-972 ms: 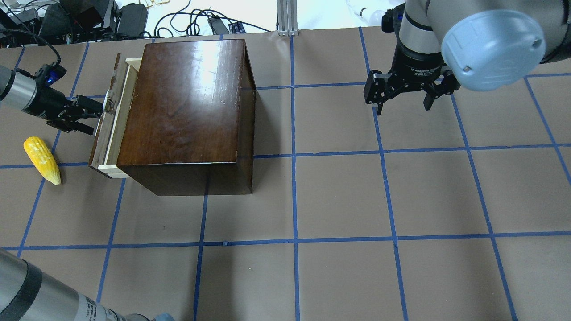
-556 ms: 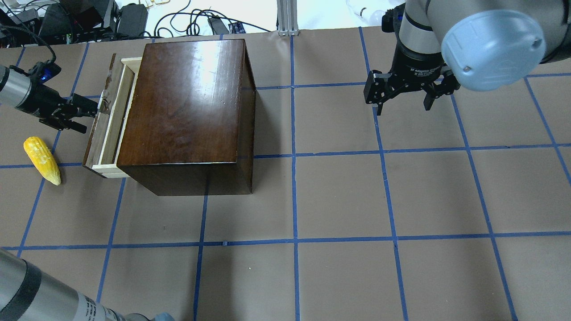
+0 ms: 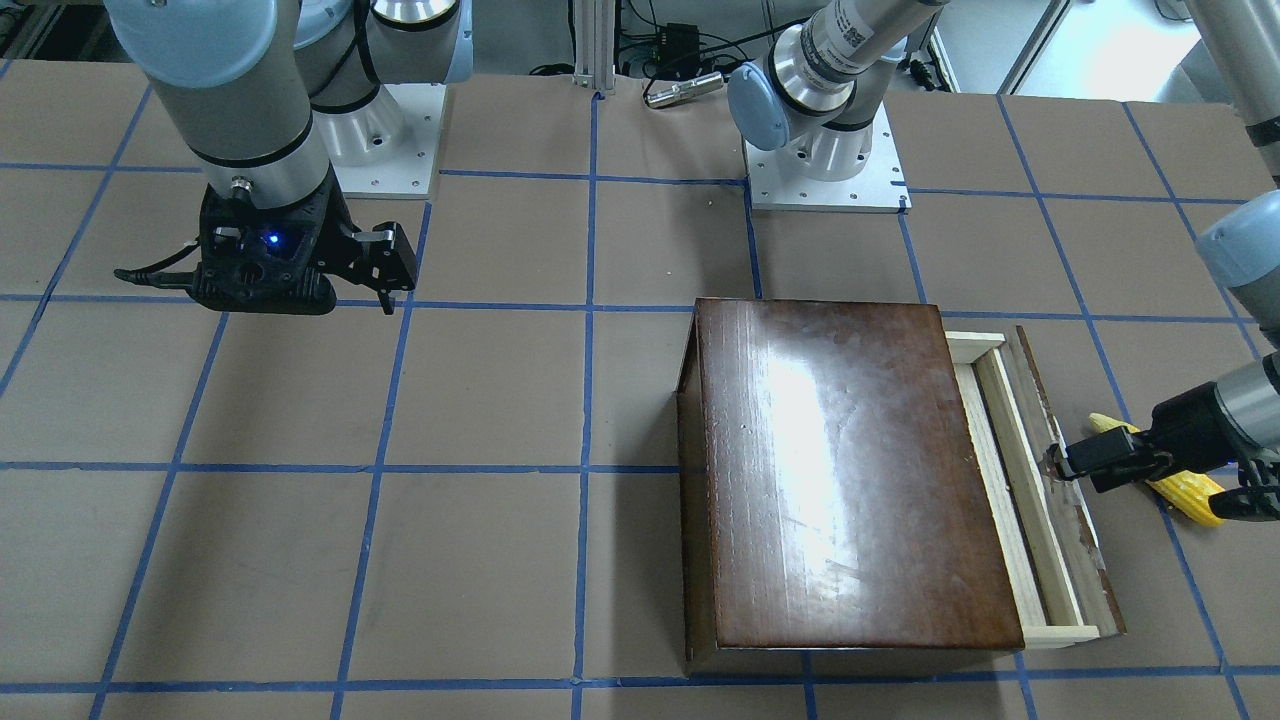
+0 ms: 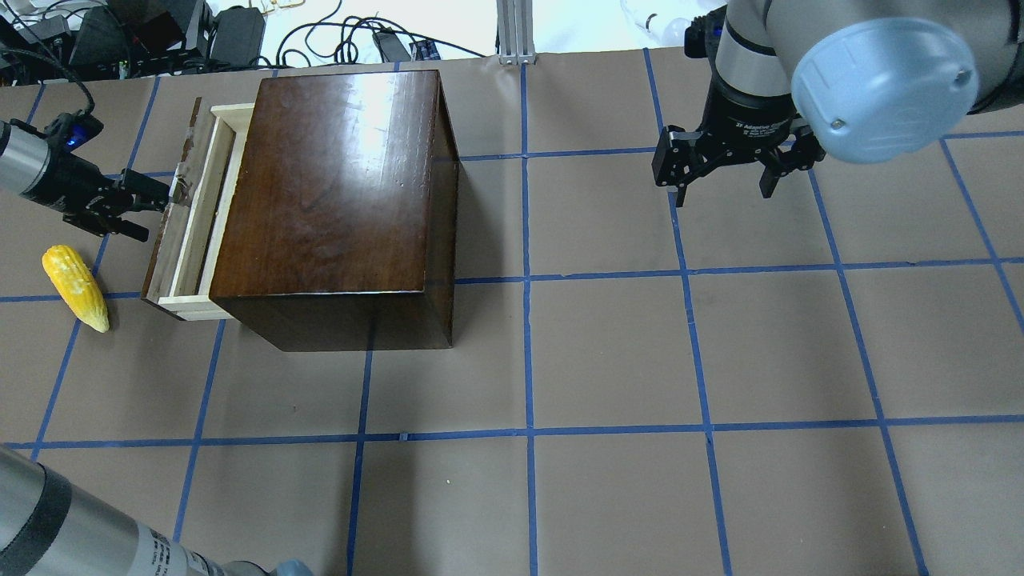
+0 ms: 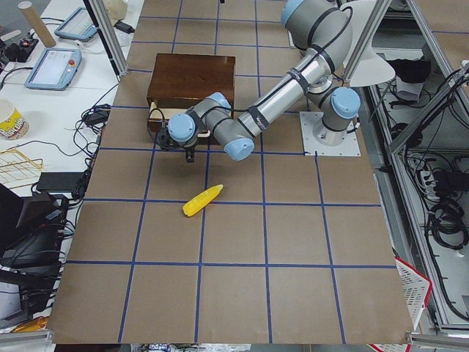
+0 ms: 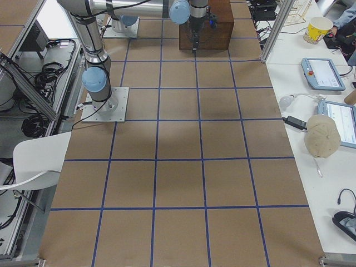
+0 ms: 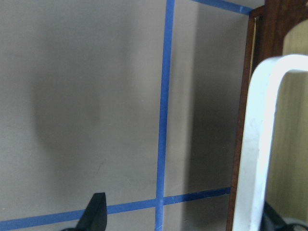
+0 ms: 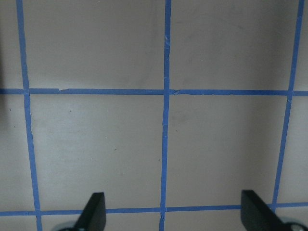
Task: Open drawer and put corn inside
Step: 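Pull the drawer open with the left gripper, away from the cabinet, then release the handle and move the left gripper toward the yellow corn, then lower the left gripper and grasp the yellow corn cob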
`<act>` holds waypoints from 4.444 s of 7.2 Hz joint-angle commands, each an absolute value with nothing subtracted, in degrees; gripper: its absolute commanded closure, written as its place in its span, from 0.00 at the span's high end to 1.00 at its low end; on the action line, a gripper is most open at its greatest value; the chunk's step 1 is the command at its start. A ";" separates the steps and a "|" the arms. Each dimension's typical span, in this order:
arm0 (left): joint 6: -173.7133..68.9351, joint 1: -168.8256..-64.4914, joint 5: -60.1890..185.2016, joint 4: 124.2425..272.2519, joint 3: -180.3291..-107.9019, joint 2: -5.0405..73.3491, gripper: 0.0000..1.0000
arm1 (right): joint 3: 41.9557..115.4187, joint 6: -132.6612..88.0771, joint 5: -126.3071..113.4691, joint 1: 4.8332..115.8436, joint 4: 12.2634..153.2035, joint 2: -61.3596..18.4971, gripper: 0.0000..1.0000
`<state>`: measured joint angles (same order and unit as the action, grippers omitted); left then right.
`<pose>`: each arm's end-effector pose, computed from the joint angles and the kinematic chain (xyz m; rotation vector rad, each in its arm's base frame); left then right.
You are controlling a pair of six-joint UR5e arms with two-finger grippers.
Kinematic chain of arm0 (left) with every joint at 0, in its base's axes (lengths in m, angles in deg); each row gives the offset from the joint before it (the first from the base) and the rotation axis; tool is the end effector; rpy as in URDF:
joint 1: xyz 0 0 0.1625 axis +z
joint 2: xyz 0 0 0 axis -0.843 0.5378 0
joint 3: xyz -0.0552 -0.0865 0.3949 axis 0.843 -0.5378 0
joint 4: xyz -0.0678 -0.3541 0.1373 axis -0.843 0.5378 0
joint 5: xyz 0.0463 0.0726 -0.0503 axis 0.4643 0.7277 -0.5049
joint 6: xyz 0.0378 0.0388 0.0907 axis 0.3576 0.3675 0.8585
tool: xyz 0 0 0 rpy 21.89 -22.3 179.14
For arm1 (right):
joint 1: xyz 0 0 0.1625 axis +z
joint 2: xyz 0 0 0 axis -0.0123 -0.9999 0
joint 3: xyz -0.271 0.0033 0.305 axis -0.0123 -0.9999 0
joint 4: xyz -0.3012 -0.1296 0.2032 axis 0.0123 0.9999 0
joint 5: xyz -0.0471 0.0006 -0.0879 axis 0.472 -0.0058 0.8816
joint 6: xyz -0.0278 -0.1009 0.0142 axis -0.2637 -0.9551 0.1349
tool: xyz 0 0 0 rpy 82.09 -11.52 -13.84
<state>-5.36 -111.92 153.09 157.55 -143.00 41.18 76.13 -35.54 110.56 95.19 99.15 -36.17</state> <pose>0.2002 -0.5744 0.2487 0.1301 -2.7199 0.0424 0.1642 -0.4823 0.4222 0.0355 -3.0687 -0.0634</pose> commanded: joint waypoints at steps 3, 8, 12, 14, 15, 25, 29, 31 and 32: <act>-5.58 -110.65 153.12 157.55 -142.97 41.28 1.00 | 76.13 -35.54 110.56 95.19 99.06 -36.17 1.00; -7.33 -110.37 154.18 157.73 -142.88 40.84 1.00 | 76.13 -35.54 110.56 95.19 99.15 -36.17 1.00; -9.18 -110.55 155.14 158.43 -142.88 38.39 1.00 | 76.13 -35.54 110.56 95.19 99.15 -36.17 1.00; -9.36 -110.37 155.84 160.52 -139.48 36.28 1.00 | 76.13 -35.54 110.56 95.19 99.06 -36.17 1.00; -9.71 -110.29 158.98 162.80 -135.63 36.01 1.00 | 76.13 -35.54 110.56 95.19 99.06 -36.17 1.00; -20.87 -104.58 171.39 156.06 -134.62 47.42 1.00 | 76.13 -35.54 110.56 95.19 99.15 -36.17 1.00; -27.20 -104.48 175.53 149.39 -134.45 51.64 1.00 | 76.13 -35.54 110.56 95.19 99.15 -36.17 1.00; -27.20 -104.48 175.53 148.41 -134.44 52.70 1.00 | 76.13 -35.54 110.56 95.19 99.06 -36.17 1.00; -27.03 -104.48 175.53 148.07 -134.36 53.05 0.98 | 76.13 -35.54 110.56 95.19 99.15 -36.17 1.00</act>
